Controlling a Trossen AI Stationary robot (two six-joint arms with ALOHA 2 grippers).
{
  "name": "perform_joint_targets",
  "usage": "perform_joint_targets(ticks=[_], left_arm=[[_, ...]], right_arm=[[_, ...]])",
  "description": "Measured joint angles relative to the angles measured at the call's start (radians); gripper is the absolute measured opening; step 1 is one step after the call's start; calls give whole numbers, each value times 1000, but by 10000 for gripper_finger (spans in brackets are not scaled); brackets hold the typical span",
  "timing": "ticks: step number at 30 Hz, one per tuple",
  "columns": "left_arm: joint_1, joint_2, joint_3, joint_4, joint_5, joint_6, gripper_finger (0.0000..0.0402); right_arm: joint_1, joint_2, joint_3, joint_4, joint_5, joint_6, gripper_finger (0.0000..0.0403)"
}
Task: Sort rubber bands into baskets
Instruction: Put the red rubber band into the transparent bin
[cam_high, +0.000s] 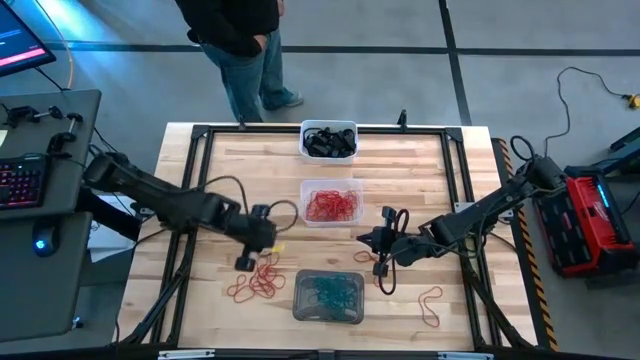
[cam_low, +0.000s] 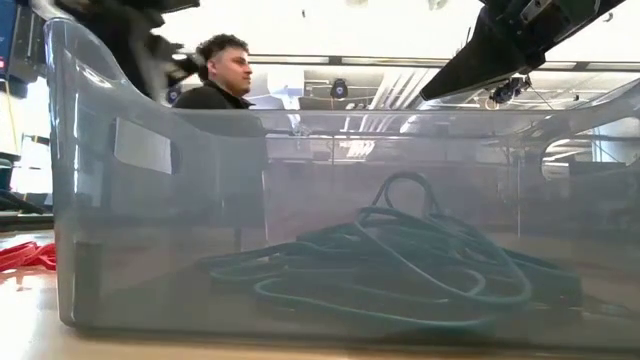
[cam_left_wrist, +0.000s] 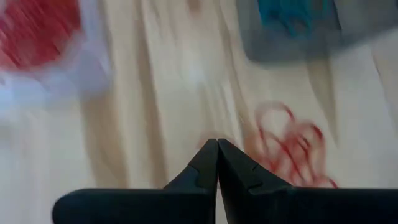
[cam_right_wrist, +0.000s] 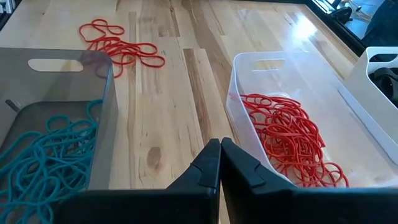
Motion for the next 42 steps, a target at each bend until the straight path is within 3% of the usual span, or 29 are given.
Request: perform_joint_targets(ticks=[5, 9, 13, 17, 25, 35, 42], left_arm=[[-118, 3, -36, -71, 4, -188, 1], [-205, 16, -82, -18, -5, -274, 2], [-262, 43, -117, 51, -84, -322, 23], [-284, 78, -145, 131, -156, -325, 59], [-269, 199, -161, 157, -179, -329, 97], [-266, 296, -161, 170, -162, -328, 78], [-266, 296, -160, 173, -128, -309, 9]], right_arm=[[0, 0, 0, 2, 0, 0, 0], [0, 0, 0, 2, 0, 0, 0], [0, 0, 0, 3, 0, 0, 0], [0, 0, 0, 3, 0, 0, 0], [0, 0, 0, 2, 0, 0, 0], [0, 0, 0, 2, -8, 0, 0], [0, 0, 0, 2, -8, 0, 0]])
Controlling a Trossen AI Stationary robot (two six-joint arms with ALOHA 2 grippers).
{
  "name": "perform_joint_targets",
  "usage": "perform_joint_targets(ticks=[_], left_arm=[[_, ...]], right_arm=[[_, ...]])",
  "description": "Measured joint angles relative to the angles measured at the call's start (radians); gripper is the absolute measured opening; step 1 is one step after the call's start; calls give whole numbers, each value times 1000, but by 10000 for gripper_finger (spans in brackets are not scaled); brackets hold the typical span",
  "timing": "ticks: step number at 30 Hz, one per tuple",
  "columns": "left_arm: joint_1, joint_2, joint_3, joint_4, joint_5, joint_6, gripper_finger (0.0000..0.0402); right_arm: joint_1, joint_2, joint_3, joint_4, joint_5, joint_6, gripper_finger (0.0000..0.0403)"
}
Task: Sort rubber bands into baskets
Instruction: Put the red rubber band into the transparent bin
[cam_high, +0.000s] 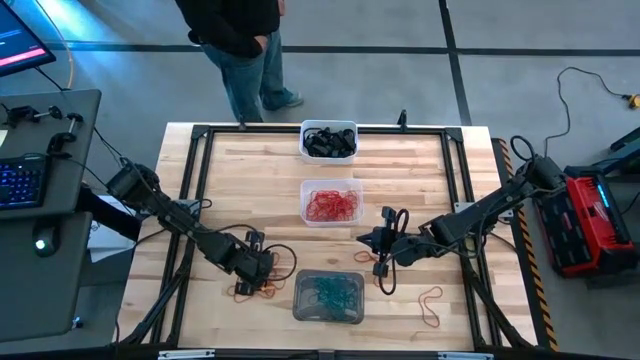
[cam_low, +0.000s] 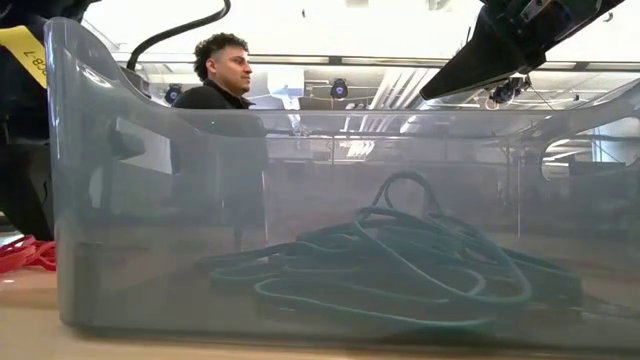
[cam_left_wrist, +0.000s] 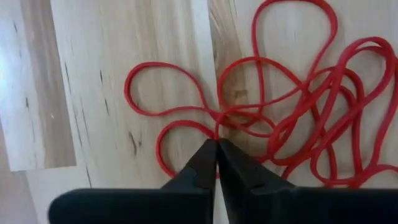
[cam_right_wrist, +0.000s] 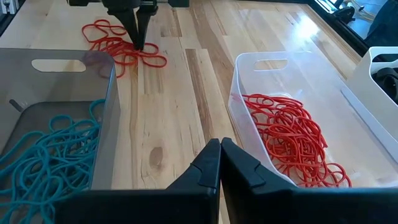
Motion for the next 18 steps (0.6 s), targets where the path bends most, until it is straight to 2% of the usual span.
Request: perform_joint_targets(ticks=[10, 18], left_arm=[[21, -131, 63, -177, -26, -15, 1], [51, -272, 144, -212, -66, -19, 0]], right_arm=[[0, 0, 0, 0, 0, 0, 0], [0, 0, 0, 0, 0, 0, 0]])
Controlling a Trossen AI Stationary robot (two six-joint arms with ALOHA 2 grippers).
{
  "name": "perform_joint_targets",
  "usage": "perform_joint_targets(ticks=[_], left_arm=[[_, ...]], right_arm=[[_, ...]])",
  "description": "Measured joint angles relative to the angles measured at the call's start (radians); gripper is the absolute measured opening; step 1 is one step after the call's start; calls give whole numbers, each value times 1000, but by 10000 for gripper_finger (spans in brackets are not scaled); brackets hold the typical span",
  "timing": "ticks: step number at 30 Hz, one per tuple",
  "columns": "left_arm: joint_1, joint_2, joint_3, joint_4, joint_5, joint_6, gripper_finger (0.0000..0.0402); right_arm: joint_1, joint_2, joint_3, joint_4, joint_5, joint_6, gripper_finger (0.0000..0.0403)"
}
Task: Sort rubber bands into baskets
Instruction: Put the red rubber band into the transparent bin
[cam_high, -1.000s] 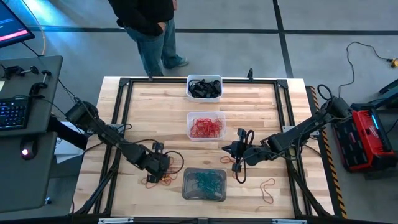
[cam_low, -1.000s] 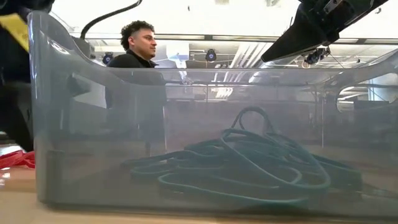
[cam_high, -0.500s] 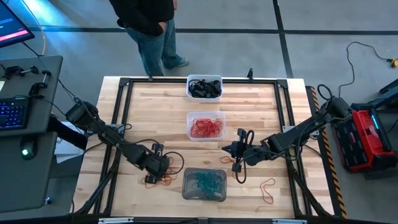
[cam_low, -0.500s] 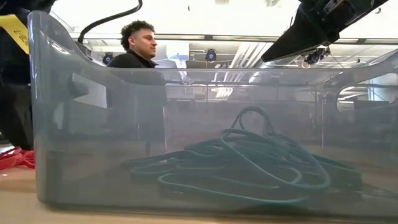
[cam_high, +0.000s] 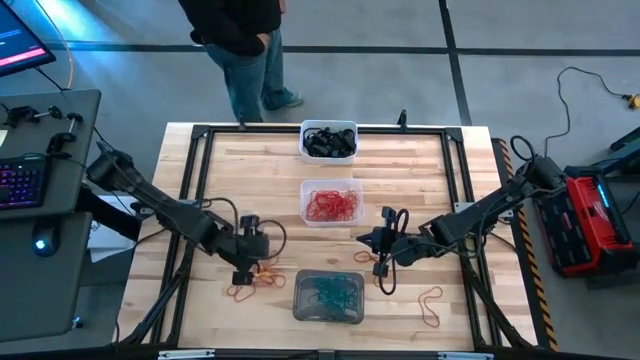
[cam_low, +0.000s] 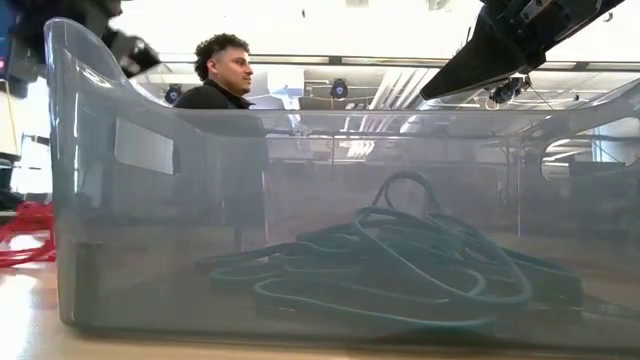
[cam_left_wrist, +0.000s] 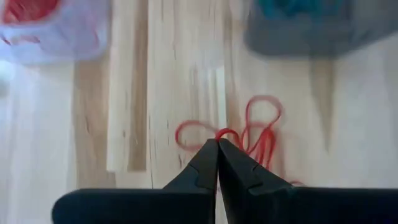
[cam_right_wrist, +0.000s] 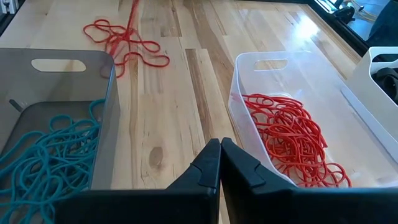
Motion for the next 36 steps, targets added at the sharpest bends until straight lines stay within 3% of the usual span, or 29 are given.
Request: perform_joint_targets(ticks=[7, 23, 36], left_arm=[[4, -54, 63, -1, -48, 0, 0], [49, -55, 206, -29, -219, 40, 0], [273, 12, 206, 240, -189, 350, 0]], right_arm=[[0, 0, 0, -1, 0, 0, 0], [0, 0, 0, -4, 0, 0, 0], [0, 0, 0, -3, 1, 1, 0]])
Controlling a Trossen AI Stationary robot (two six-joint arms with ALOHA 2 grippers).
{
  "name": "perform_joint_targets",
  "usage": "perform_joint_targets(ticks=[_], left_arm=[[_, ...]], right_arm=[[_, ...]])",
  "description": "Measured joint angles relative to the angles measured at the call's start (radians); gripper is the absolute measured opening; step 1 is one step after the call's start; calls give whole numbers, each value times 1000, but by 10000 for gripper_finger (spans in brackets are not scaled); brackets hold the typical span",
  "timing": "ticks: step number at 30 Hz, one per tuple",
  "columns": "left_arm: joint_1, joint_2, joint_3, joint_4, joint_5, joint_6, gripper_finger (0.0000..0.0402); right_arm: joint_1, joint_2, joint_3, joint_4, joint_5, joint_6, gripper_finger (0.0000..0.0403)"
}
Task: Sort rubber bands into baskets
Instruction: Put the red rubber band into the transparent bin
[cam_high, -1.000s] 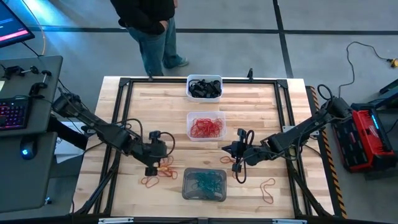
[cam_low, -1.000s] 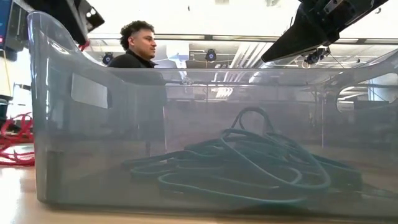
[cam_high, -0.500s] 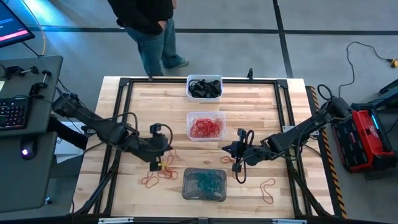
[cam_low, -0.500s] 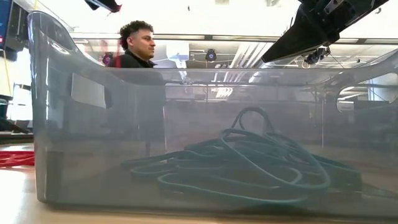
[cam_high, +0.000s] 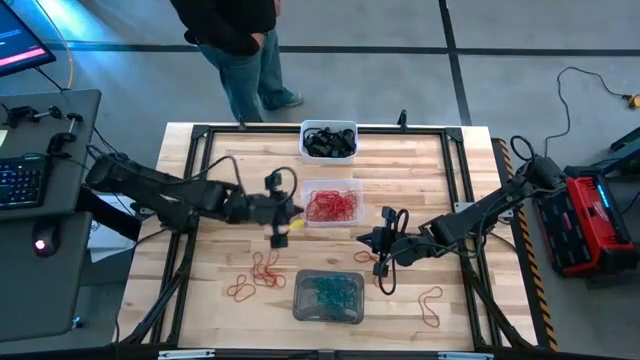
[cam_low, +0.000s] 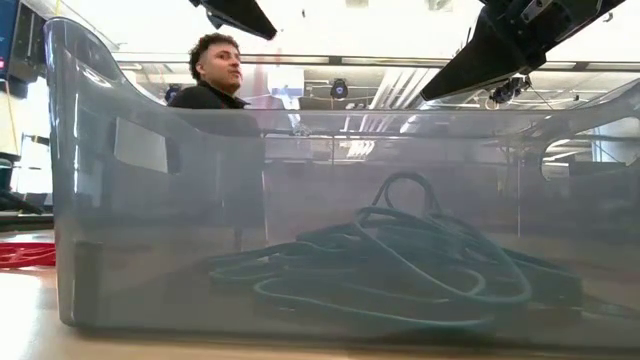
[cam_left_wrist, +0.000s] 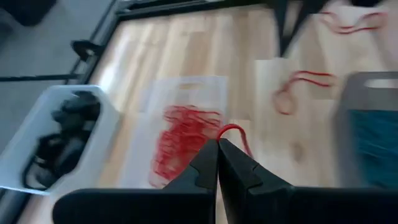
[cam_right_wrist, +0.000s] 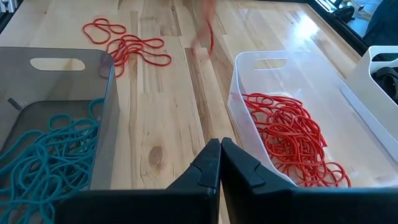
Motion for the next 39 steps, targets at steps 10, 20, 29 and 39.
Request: perform_joint_targets(ticks=[10, 20, 29, 39], left_arm=[[218, 111, 0, 216, 108, 201, 0], [357, 235, -1, 242, 243, 219, 0], [411, 340, -1, 248, 314, 225, 0], [388, 393, -2, 250, 314, 218, 34]], right_arm=[[0, 0, 0, -4, 0, 0, 0], [0, 0, 0, -9, 0, -1, 0], [0, 0, 0, -12, 1, 1, 0], [-4, 0, 0, -11, 1, 2, 0]])
